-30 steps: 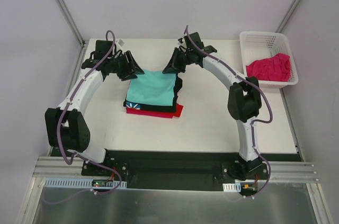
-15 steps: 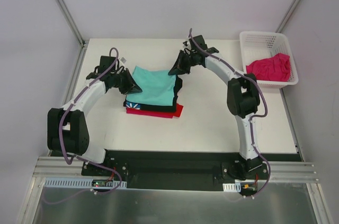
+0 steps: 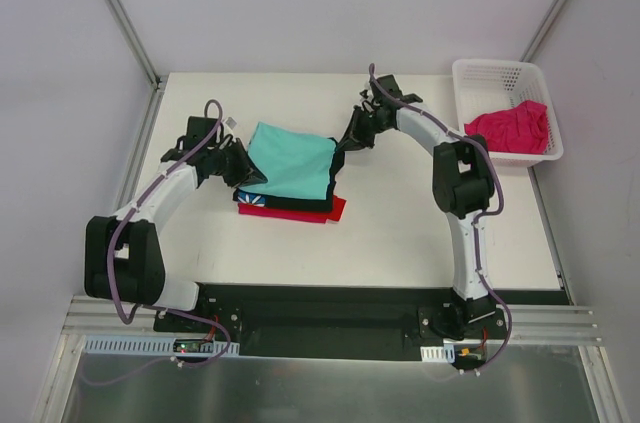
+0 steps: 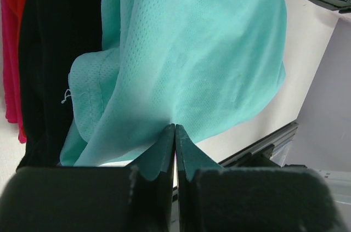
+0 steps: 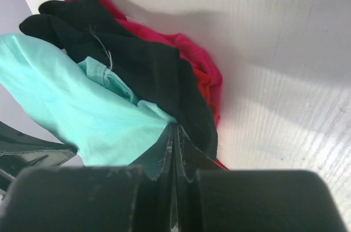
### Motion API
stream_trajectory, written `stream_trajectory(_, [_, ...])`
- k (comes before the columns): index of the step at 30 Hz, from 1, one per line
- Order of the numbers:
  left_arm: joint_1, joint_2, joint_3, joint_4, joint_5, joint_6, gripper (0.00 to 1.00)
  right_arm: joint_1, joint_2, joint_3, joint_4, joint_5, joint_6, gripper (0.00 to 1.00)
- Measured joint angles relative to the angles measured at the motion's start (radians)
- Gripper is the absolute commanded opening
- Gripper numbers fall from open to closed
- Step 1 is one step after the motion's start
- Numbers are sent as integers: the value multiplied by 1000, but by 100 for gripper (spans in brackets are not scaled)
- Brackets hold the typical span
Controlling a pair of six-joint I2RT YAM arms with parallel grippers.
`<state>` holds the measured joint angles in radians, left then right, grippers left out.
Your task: Fold and stack the t-shirts
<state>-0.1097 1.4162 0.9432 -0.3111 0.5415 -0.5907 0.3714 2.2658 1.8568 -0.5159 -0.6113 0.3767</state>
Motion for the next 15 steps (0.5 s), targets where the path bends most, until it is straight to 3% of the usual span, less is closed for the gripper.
stream_trajectory(7, [0, -23, 3, 0, 1, -2, 0, 6, -60, 45, -98, 31, -23, 1])
stream_trajectory(15, [0, -8, 87, -1, 9, -5, 0, 76, -282, 67, -123, 49, -23, 1])
